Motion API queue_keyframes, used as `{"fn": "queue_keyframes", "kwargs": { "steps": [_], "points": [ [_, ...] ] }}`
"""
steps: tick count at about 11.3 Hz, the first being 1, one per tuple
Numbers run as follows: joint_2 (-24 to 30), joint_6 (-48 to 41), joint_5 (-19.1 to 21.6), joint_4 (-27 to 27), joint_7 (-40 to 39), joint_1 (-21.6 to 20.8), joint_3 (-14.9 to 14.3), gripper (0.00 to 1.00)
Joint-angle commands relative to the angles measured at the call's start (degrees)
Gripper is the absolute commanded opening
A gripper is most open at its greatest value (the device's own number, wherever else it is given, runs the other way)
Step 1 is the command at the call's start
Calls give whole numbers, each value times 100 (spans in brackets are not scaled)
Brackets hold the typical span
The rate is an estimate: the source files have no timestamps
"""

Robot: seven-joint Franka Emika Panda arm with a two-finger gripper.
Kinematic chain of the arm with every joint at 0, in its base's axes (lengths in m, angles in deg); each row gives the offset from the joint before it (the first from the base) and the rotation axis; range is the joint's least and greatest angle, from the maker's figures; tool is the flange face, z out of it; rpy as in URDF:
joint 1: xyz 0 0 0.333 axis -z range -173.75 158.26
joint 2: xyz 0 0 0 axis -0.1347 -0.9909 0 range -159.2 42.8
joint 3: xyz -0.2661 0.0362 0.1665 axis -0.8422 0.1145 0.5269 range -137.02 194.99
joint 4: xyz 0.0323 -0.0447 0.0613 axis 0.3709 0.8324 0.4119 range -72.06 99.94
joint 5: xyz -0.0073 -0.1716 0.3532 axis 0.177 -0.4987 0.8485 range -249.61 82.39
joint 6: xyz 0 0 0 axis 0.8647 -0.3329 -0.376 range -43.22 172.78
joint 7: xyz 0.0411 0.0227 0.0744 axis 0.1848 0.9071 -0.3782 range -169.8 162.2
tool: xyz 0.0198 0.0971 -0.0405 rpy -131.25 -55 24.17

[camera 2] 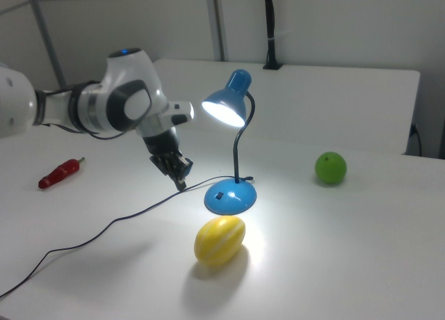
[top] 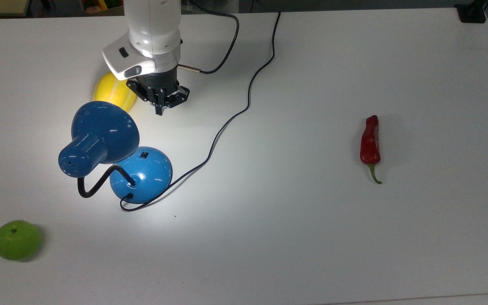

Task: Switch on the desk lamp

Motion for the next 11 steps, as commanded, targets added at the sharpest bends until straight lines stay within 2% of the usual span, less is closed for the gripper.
{"fn": "queue_keyframes", "kwargs": {
  "steps": [1, 3, 5, 7, 8, 10, 11],
  "points": [
    [773, -1005, -6, 89, 58, -365, 145, 0],
    [1186, -1471, 466, 54, -361, -612, 110, 0],
    [1460, -2224, 1012, -287, -889, -814, -56, 0],
    [1478, -3105, 1110, -841, -1197, -1401, -608, 0],
    [1635, -3247, 1198, -956, -1338, -1543, -837, 0],
    [1847, -3458, 1243, -966, -1611, -1501, -936, 11],
    [1847, -3521, 1164, -975, -1629, -1474, -945, 31]
  ]
}}
